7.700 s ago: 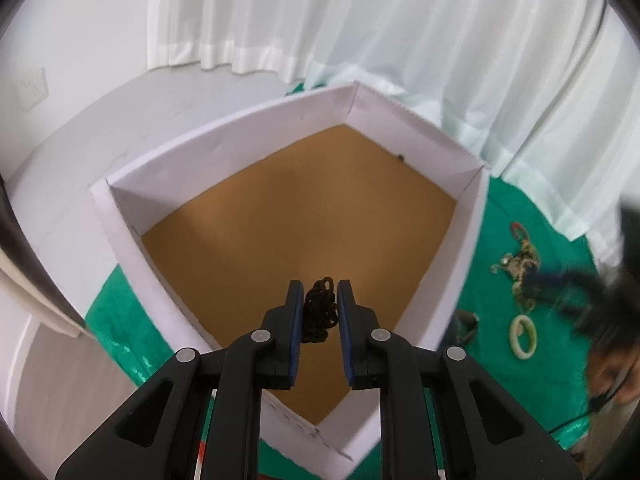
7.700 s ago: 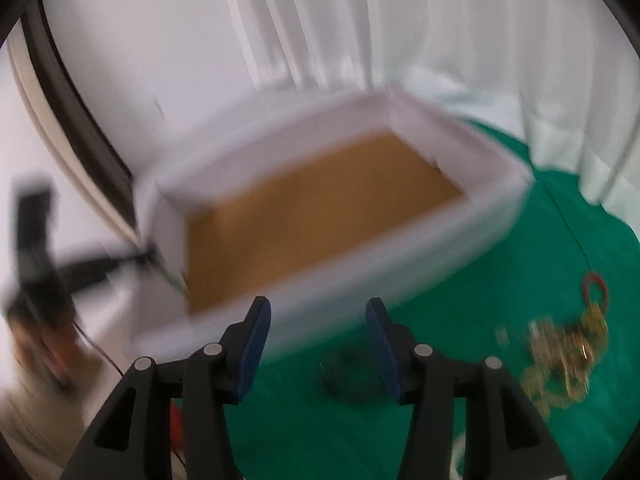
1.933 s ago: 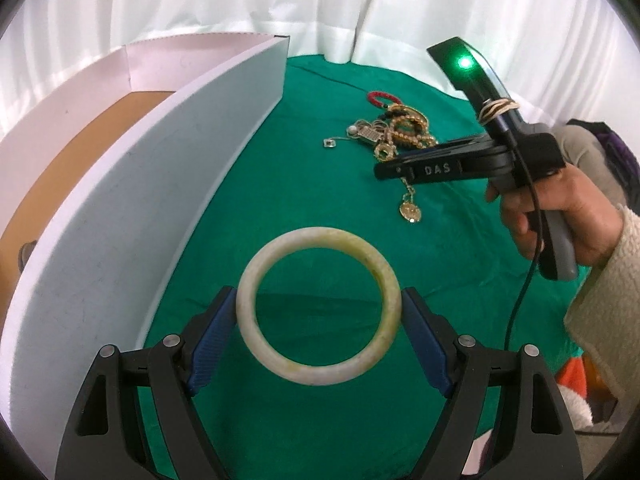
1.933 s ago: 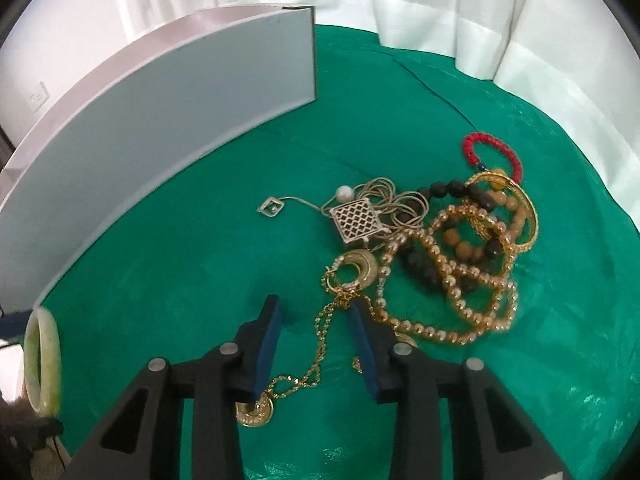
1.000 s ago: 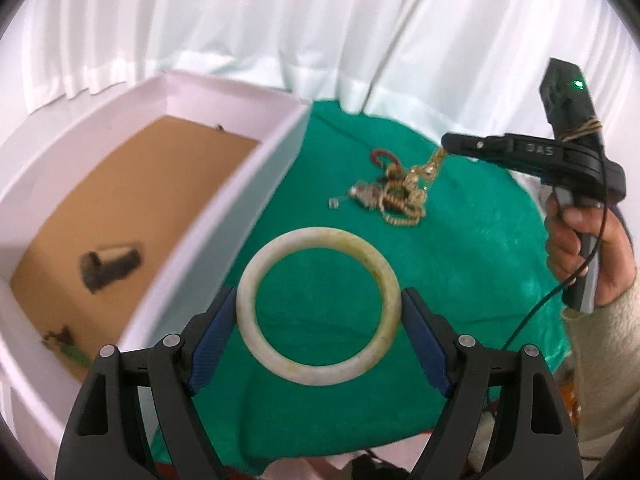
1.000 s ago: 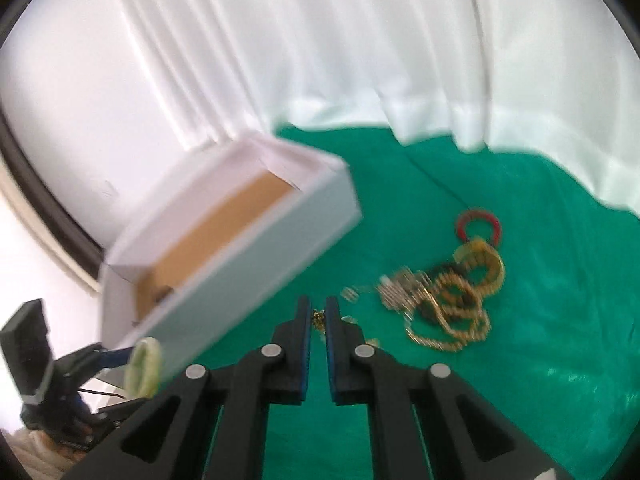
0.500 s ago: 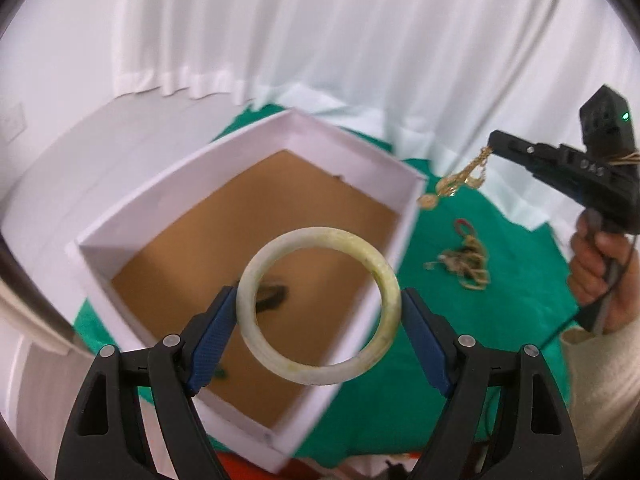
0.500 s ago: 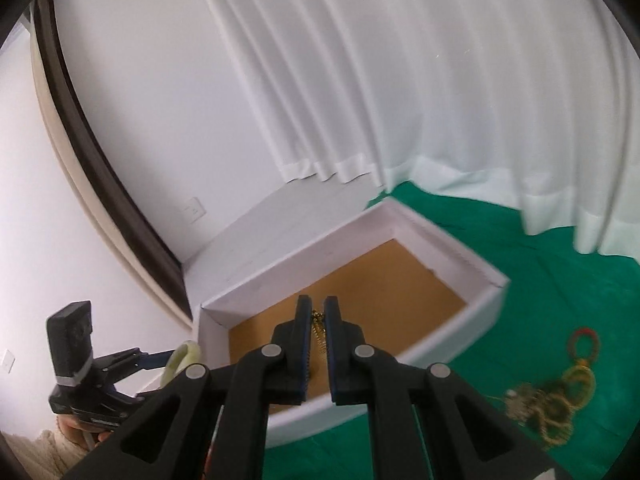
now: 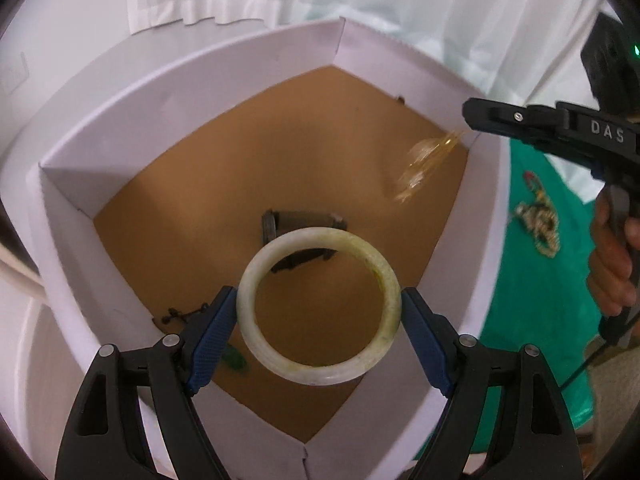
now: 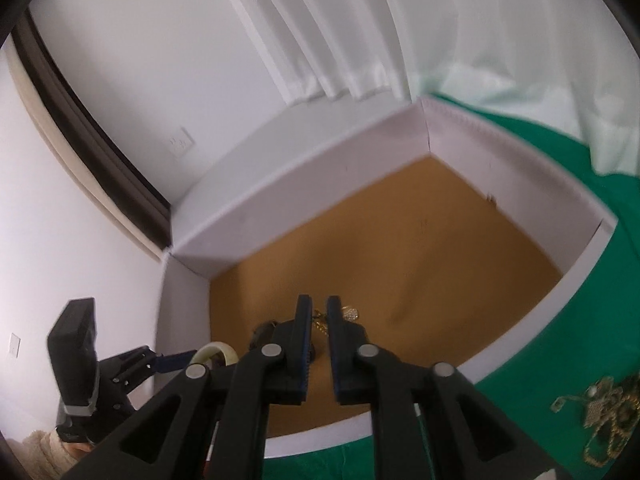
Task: Organize jewelry
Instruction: 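Carry the bangle and gold chain over the white box and release both, then bring both open tools back over the jewelry pile on the table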
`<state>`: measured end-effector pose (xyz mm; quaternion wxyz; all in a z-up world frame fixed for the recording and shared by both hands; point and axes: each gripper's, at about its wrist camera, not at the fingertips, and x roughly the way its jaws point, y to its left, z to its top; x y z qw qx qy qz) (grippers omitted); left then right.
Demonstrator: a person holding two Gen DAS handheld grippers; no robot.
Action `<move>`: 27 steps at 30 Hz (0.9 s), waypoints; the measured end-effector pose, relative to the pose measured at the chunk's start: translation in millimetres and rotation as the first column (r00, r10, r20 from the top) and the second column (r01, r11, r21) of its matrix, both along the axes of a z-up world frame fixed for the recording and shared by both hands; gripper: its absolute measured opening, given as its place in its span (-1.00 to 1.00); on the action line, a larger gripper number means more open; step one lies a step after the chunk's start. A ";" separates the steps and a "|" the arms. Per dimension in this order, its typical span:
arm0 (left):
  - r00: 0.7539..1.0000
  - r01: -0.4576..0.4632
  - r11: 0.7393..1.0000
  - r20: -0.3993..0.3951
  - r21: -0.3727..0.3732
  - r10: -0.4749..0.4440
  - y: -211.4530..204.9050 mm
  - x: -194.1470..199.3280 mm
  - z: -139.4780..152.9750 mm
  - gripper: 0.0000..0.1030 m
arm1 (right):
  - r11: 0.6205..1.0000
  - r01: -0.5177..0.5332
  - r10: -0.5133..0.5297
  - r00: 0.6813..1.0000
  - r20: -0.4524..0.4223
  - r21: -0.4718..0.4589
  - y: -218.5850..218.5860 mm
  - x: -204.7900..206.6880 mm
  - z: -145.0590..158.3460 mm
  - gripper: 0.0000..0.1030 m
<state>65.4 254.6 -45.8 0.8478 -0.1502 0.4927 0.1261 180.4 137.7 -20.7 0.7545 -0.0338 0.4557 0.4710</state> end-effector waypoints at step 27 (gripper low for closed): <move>0.904 0.402 0.916 0.158 0.005 -0.398 -220.6 8.3 -4.4 0.92 | 0.727 0.623 -0.541 0.779 0.318 -0.288 -312.0 -90.0 -109.8 0.52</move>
